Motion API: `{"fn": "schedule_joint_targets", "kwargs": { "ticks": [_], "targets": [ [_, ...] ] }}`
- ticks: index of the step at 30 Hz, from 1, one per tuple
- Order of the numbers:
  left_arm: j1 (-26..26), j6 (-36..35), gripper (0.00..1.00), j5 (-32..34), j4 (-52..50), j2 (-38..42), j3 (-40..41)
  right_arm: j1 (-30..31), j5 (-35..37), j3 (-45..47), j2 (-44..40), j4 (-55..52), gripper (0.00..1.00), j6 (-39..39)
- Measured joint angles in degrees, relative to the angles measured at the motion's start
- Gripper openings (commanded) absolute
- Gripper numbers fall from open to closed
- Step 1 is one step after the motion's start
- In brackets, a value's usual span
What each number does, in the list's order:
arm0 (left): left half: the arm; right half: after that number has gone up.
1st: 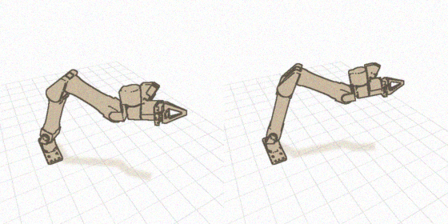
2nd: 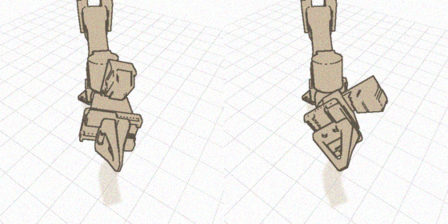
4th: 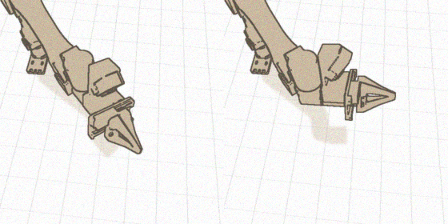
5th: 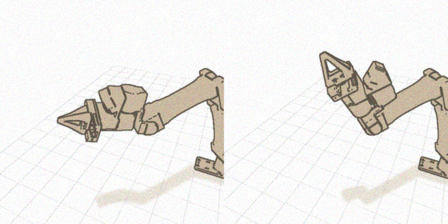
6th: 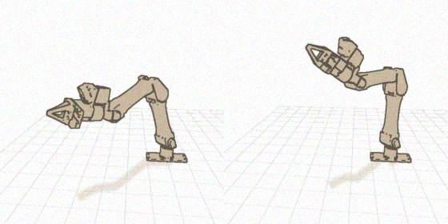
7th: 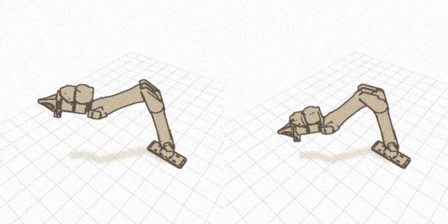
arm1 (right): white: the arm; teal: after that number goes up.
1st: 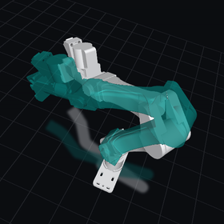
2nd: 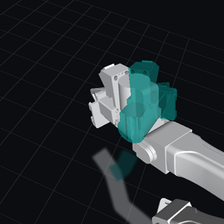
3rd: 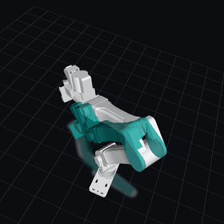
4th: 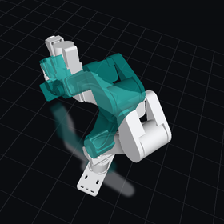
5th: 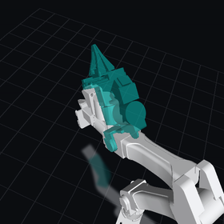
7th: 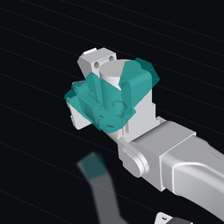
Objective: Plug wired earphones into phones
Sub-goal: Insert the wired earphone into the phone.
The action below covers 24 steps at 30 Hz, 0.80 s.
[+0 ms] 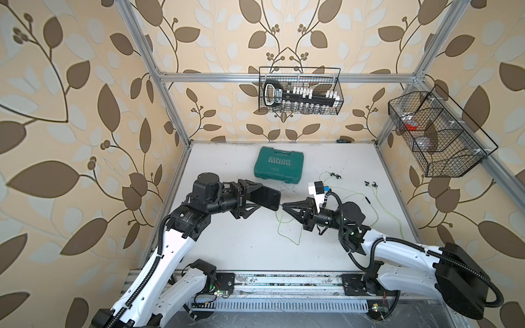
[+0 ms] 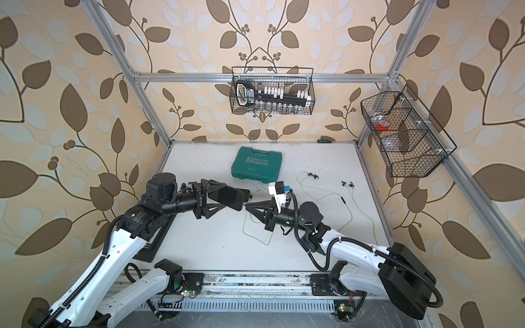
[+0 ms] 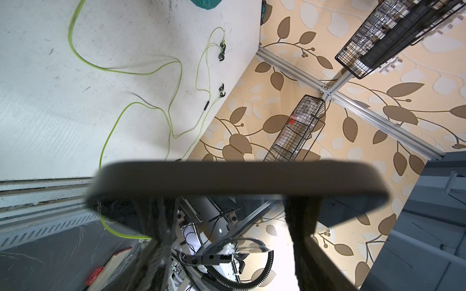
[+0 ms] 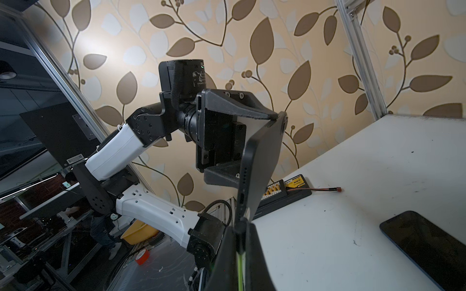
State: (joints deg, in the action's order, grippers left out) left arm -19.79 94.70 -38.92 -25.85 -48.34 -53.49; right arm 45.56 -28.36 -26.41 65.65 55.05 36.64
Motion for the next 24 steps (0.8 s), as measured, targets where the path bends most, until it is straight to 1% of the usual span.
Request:
{"fn": "schedule_joint_targets", "kwargs": {
  "ticks": [10, 24],
  "targets": [
    [0.0, 0.0, 0.69, 0.1, -0.1, 0.2, 0.0, 0.0, 0.0, -1.9, 0.0, 0.0, 0.00, 0.6],
    [0.0, 0.0, 0.69, 0.4, -0.1, 0.4, 0.0, 0.5, 0.2, -1.9, 0.4, -0.7, 0.00, 0.4]
  ]
}}
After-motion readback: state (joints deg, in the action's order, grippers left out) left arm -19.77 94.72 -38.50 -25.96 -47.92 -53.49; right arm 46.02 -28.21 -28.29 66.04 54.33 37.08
